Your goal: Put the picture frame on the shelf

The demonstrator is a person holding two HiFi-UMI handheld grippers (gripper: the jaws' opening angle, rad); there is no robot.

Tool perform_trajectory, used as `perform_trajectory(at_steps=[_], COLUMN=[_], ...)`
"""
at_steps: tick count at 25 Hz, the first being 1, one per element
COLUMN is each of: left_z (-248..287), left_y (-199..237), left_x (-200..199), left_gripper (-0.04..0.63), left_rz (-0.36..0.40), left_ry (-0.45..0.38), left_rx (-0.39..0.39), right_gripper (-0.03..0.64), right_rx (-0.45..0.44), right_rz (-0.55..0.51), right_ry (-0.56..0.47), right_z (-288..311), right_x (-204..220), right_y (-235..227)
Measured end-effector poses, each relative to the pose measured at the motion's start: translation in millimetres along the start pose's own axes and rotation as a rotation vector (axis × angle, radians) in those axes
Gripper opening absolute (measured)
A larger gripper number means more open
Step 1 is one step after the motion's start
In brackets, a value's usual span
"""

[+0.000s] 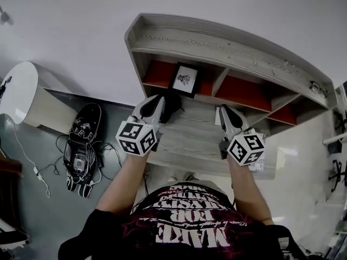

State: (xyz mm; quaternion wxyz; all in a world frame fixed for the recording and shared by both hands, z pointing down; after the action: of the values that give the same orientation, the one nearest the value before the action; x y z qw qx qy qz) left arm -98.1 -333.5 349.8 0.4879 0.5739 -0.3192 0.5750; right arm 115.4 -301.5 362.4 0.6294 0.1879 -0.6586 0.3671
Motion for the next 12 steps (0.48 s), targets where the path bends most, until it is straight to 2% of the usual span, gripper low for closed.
perform_trajectory(at_steps=[1, 5, 8, 12], left_z=[-11, -48, -71, -100], left_y=[-4, -24, -36, -53], left_x=[-6, -28, -41, -53], left_gripper=[0.000, 0.000, 0.000, 0.000], left_rz=[0.015, 0.088, 0.131, 0.151], left_ry=[-0.017, -0.055, -0.082, -0.103], left_rx=[0.011, 0.042, 0.067, 0.110], right_gripper=[0.025, 0.025, 0.025, 0.025], right_rx=[0.006, 0.030, 0.047, 0.072], right_rz=[-0.038, -0.144, -0.166, -0.166], right_ry=[0.010, 0.041, 0.033, 0.021], right_z=[-9, -39, -59, -88], right_x=[-4, -15, -22, -28], right_y=[7, 37, 57, 76])
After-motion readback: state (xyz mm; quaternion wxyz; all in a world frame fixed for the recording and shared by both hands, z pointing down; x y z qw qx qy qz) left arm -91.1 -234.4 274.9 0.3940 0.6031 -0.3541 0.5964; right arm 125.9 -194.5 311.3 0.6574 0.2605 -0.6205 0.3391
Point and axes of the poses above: the fingertips, and each gripper's own axes: z forward along the fingers, y to its left, x out of its underside, the point moved 1 cm from there along -z, backward along the fingers, and after that the axes turned 15 degrees about -x, right-handed, at the moved point
